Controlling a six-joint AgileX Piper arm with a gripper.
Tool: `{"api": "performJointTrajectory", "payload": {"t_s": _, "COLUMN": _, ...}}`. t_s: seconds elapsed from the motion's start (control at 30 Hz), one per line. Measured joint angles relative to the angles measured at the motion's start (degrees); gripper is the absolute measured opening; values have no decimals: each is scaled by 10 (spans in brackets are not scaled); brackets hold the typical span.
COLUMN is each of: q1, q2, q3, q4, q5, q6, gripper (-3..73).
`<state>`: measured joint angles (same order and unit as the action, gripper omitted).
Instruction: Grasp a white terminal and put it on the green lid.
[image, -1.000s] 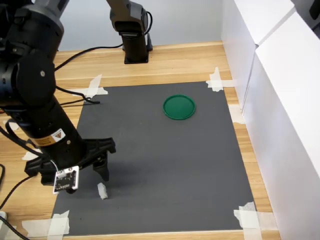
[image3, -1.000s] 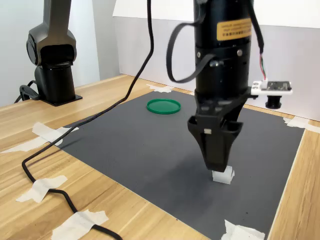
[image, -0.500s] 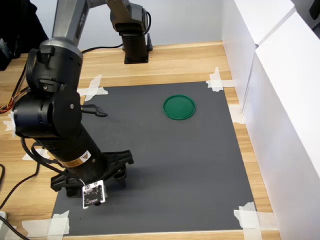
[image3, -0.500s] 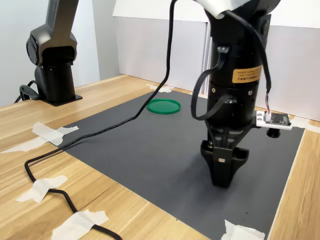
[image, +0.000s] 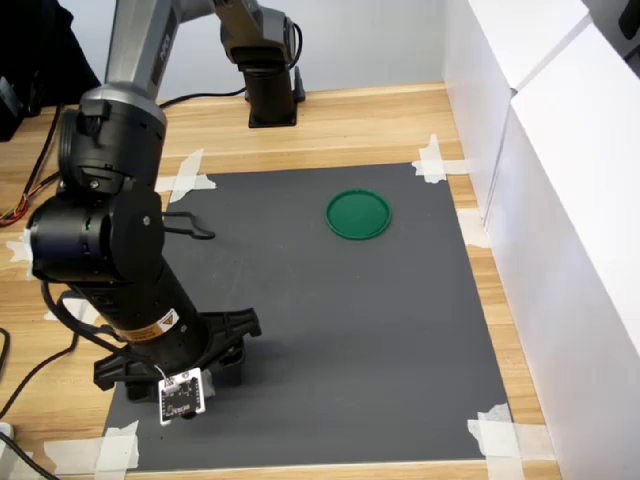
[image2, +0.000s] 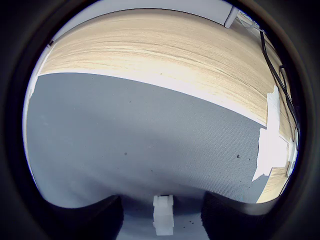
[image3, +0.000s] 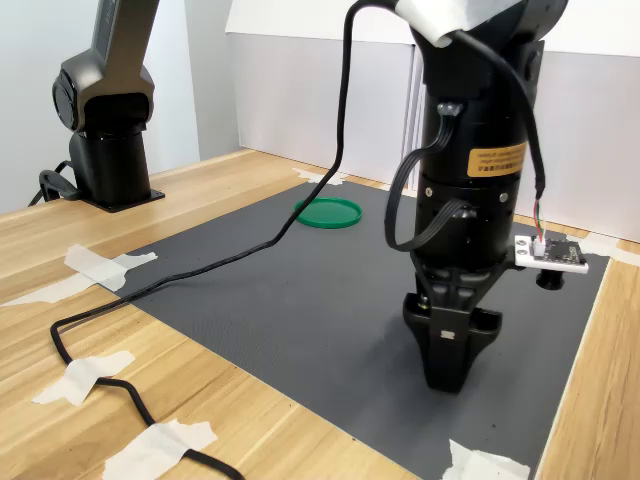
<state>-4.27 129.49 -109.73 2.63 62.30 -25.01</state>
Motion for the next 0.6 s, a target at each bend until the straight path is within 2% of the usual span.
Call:
{"api": "performJointTrajectory", "payload": {"t_s": 0.13, "q1": 0, "q2": 3, "q3": -1, "q4": -6, "q5": 2, "q6": -1, "gripper": 516}}
{"api": "performJointTrajectory", "payload": {"t_s": 0.5, "q1": -2, "q2": 3, "q3": -1, "q4": -9, "q5": 2, "q6": 2, "gripper": 125}}
{"api": "performJointTrajectory", "payload": {"t_s": 0.6, "q1": -2, "q2": 3, "q3": -1, "q4": -9, "q5": 2, "q6": 5, "gripper": 99}}
